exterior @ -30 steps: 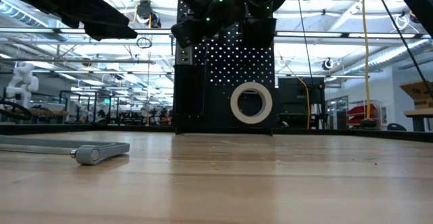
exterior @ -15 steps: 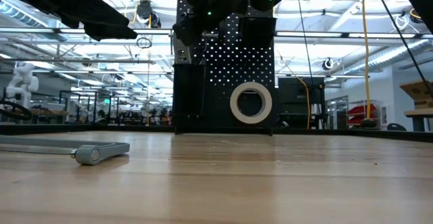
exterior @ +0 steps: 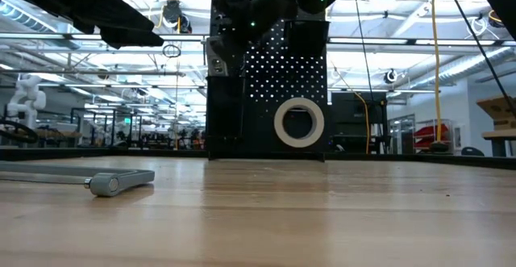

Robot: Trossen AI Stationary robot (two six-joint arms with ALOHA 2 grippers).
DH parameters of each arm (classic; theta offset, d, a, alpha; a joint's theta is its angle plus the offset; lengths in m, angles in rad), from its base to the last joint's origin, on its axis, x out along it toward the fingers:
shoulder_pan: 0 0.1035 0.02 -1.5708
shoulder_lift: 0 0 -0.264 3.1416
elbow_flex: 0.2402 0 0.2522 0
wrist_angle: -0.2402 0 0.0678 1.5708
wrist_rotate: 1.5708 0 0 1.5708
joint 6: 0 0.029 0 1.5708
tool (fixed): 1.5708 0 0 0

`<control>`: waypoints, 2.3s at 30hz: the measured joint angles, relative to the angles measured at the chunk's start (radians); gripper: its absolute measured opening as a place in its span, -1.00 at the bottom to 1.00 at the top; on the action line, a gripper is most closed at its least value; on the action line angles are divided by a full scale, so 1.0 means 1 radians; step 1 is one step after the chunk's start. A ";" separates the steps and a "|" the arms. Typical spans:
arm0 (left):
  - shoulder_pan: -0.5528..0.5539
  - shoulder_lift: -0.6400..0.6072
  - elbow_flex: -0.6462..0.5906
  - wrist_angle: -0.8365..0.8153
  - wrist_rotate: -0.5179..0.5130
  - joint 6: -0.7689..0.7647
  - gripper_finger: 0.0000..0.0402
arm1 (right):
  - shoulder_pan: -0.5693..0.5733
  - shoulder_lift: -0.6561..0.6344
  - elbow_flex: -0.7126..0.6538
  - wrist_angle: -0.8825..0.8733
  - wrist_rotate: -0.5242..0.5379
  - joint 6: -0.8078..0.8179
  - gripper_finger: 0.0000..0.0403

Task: Hang tools onto peg board
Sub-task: Put the black safety glasses into the left black tool bin

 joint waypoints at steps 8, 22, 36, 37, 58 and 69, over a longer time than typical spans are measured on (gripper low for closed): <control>0.000 0.000 0.000 -0.003 0.000 0.000 0.41 | 0.016 0.000 0.000 -0.049 0.027 -0.016 -0.40; 0.000 0.000 0.000 -0.003 0.000 0.000 0.41 | 0.046 -0.122 0.000 -0.251 0.039 0.142 -0.40; 0.000 0.000 0.000 0.005 0.000 0.000 0.41 | 0.052 -0.194 0.000 -0.399 -0.099 0.310 -0.96; 0.000 0.000 0.000 0.005 0.000 0.000 0.41 | 0.051 -0.194 0.000 -0.411 -0.148 0.336 -0.96; 0.000 0.000 0.000 0.005 0.000 -0.001 0.41 | -0.005 -0.185 -0.001 -0.374 -0.318 0.352 -1.00; 0.000 0.000 0.000 0.005 0.000 -0.002 0.41 | -0.022 -0.179 0.000 -0.316 -0.343 0.318 -1.00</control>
